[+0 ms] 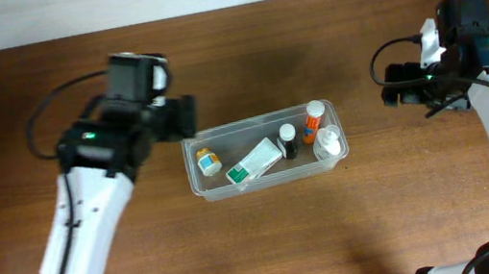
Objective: Pack container
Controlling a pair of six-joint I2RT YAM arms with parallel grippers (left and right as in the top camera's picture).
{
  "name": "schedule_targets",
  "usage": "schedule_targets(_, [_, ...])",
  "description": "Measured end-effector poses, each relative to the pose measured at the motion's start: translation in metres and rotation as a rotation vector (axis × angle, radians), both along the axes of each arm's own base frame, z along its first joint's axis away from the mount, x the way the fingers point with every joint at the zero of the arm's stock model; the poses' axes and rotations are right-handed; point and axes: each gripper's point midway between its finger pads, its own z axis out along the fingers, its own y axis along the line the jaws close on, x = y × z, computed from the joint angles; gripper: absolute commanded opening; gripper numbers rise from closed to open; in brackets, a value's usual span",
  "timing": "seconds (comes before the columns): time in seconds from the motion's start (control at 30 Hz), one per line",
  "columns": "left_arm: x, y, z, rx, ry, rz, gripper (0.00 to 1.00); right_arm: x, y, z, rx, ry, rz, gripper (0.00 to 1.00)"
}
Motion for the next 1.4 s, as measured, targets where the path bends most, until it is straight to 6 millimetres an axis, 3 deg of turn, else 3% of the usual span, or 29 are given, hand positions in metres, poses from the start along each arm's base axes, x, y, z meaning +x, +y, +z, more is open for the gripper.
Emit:
schedule_targets(0.3, [0.027,0.087,-0.007,-0.014,-0.017,0.231,0.99,0.045,0.026,0.02,-0.081,-0.194,0.152,0.98])
schedule_targets(0.47, [0.031,0.107,-0.022,-0.023,0.025,0.278,0.99,0.066,0.038,0.034,-0.108,-0.297,0.211,0.98])
schedule_targets(0.57, [0.029,0.11,-0.027,-0.02,0.044,0.286,0.99,0.064,0.038,0.033,-0.115,-0.291,0.22,0.98])
schedule_targets(0.77, [0.015,0.11,-0.034,-0.014,0.106,0.285,0.99,0.039,0.038,0.017,-0.106,-0.171,0.229,0.98])
schedule_targets(0.9, [-0.001,0.109,-0.016,-0.021,0.061,0.283,0.99,0.025,0.038,0.015,-0.101,-0.134,0.23,0.98])
schedule_targets(1.1, [-0.055,0.108,0.018,-0.037,-0.124,0.261,0.99,-0.003,0.039,0.04,-0.109,-0.267,0.206,0.98])
schedule_targets(1.27, [-0.112,0.1,0.018,-0.059,-0.291,0.195,0.99,-0.054,0.038,0.067,-0.145,-0.529,0.177,0.98])
schedule_targets(1.3, [-0.123,0.099,0.017,-0.063,-0.319,0.191,0.99,-0.058,0.037,0.068,-0.149,-0.544,0.174,0.98])
schedule_targets(1.33, [-0.134,0.098,0.017,-0.066,-0.352,0.186,0.99,-0.077,0.035,0.07,-0.167,-0.605,0.162,0.98])
schedule_targets(1.4, [-0.154,0.097,0.022,-0.074,-0.432,0.176,0.99,-0.095,0.033,0.067,-0.185,-0.673,0.148,0.98])
